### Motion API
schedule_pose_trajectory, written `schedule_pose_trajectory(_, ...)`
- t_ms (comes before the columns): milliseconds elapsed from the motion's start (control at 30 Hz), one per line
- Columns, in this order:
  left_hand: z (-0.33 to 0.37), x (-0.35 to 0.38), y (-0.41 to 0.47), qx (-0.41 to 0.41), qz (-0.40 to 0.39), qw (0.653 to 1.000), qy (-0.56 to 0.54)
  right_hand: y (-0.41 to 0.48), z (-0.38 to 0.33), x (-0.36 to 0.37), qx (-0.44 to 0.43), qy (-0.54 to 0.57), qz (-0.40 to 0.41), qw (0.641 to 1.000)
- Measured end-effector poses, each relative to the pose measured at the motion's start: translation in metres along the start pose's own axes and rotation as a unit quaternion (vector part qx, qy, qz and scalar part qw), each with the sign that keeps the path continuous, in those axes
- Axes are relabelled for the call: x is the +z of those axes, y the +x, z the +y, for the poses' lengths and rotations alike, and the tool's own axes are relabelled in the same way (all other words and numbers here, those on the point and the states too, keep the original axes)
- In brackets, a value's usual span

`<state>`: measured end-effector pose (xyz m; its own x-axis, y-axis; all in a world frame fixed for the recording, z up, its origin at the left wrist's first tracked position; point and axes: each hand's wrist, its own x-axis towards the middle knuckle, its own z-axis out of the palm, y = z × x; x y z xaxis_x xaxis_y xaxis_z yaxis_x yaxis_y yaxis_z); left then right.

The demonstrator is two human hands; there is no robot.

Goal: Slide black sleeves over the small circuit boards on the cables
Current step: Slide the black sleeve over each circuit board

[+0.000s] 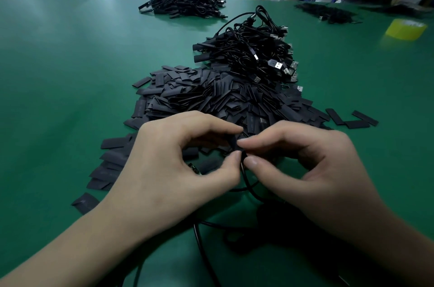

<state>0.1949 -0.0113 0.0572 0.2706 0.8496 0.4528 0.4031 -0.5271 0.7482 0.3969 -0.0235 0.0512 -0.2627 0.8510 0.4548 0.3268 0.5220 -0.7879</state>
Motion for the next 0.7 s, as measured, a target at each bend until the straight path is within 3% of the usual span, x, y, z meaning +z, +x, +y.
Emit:
schedule_pose_trajectory(167,0.008,0.003,0.0,0.048,0.026,0.994,0.092,-0.001,-0.001,0.003,-0.025,-0.027,0.024,0.999)
schedule_pose_trajectory(300,0.005,0.006,0.001,0.065,0.04,0.992,0.104,-0.002,0.0,0.002,-0.029,-0.035,0.041,0.998)
schedule_pose_trajectory(533,-0.009,0.004,-0.001,-0.033,0.025,0.997,-0.065,0.001,0.003,-0.004,-0.018,-0.047,0.024,0.998)
schedule_pose_trajectory(700,-0.012,0.005,0.001,-0.047,0.055,0.995,-0.071,0.003,0.002,-0.01,0.028,-0.055,-0.051,0.997)
